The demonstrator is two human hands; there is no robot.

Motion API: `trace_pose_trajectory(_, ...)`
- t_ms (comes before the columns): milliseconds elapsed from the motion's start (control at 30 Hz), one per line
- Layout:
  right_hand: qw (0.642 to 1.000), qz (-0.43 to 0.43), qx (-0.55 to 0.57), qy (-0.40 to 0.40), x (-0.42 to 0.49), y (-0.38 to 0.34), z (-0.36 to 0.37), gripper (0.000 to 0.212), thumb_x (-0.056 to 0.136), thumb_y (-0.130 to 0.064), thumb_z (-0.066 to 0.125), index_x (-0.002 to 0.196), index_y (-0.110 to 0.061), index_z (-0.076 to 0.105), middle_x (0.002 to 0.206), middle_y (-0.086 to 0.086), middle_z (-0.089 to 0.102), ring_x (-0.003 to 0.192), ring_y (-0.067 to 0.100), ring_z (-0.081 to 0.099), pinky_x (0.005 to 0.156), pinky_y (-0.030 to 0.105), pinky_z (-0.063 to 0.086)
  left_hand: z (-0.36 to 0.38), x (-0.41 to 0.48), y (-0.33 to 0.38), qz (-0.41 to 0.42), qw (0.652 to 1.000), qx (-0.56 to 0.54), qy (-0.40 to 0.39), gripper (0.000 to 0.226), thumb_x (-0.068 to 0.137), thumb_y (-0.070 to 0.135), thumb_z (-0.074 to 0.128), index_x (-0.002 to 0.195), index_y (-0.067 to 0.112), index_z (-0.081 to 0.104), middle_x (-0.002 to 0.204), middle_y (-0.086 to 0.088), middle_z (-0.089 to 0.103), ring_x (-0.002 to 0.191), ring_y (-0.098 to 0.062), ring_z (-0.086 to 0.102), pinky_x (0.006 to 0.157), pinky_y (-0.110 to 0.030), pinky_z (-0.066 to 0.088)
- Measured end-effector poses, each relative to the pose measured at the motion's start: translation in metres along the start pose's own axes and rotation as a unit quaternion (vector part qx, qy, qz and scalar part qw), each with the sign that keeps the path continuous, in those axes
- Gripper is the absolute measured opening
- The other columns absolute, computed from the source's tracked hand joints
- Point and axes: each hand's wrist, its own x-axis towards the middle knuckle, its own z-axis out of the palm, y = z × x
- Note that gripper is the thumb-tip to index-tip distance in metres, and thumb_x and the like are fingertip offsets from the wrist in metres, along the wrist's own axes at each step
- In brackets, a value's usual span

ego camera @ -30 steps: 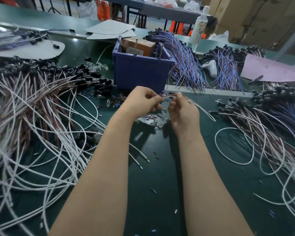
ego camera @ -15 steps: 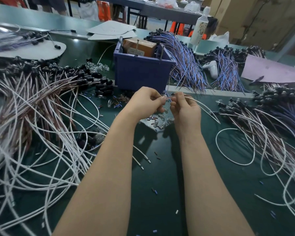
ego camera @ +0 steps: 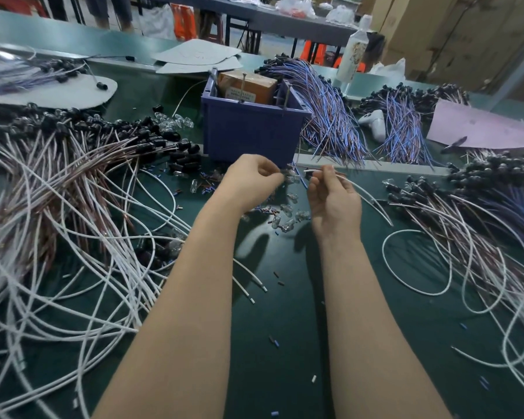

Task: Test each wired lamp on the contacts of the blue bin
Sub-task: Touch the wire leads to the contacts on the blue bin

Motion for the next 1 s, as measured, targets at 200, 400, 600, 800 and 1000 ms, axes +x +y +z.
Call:
trace_pose_trajectory(200,0.994,0.072,0.077,-0.028,-0.003,0.005,0.007,0.016,0.094,-0.006,0.053,0.079,-0.004,0.06,0.06,0.003,0.066,0.053,0.009,0.062,0.057,0.017,0.055,0.02,-0.007,0.012,0.032,0.992,-0.018,-0.123,0.037,0.102,0.033,0.038,0.129,0.017,0.057,0.123,-0.001,0.062,0.111,-0.013,0.056,0.103,-0.033,0.041)
trace_pose_trajectory(400,0.992,0.104,0.069,-0.023,-0.01,0.015,0.02,0.009,0.094,-0.014,0.055,0.097,-0.011,0.062,0.077,0.001,0.067,0.065,0.011,0.061,0.07,0.021,0.049,0.033,-0.001,0.016,0.042,0.992,-0.121,0.015,0.026,0.099,0.017,0.044,0.11,0.006,0.066,0.106,-0.018,0.068,0.082,-0.018,0.056,0.089,-0.036,0.048)
trace_pose_trajectory(600,0.986,0.149,-0.047,-0.059,-0.033,0.018,0.037,0.022,0.098,-0.021,0.051,0.084,-0.012,0.064,0.068,0.003,0.066,0.06,0.013,0.059,0.062,0.024,0.052,0.029,0.003,0.01,-0.014,0.964,-0.217,0.15,0.02,0.097,0.019,0.05,0.085,0.017,0.066,0.091,-0.01,0.071,0.091,-0.029,0.067,0.087,-0.048,0.053)
trace_pose_trajectory(800,0.821,0.054,-0.476,-0.312,-0.056,-0.038,0.041,0.026,0.099,-0.018,0.048,0.078,-0.007,0.059,0.057,0.002,0.055,0.042,0.007,0.048,0.041,0.015,0.041,-0.001,0.008,0.004,-0.001,0.937,-0.266,0.225,0.025,0.097,0.017,0.05,0.075,0.02,0.061,0.072,0.001,0.062,0.07,-0.012,0.059,0.078,-0.037,0.052)
trace_pose_trajectory(1000,0.843,-0.142,-0.418,-0.307,-0.066,-0.071,0.071,0.011,0.094,-0.015,0.057,0.085,-0.013,0.063,0.064,-0.003,0.066,0.051,0.007,0.059,0.049,0.017,0.05,-0.007,0.013,0.0,0.005,0.933,-0.258,0.249,0.024,0.098,0.017,0.049,0.075,0.019,0.058,0.071,0.003,0.061,0.066,-0.009,0.056,0.07,-0.031,0.048)
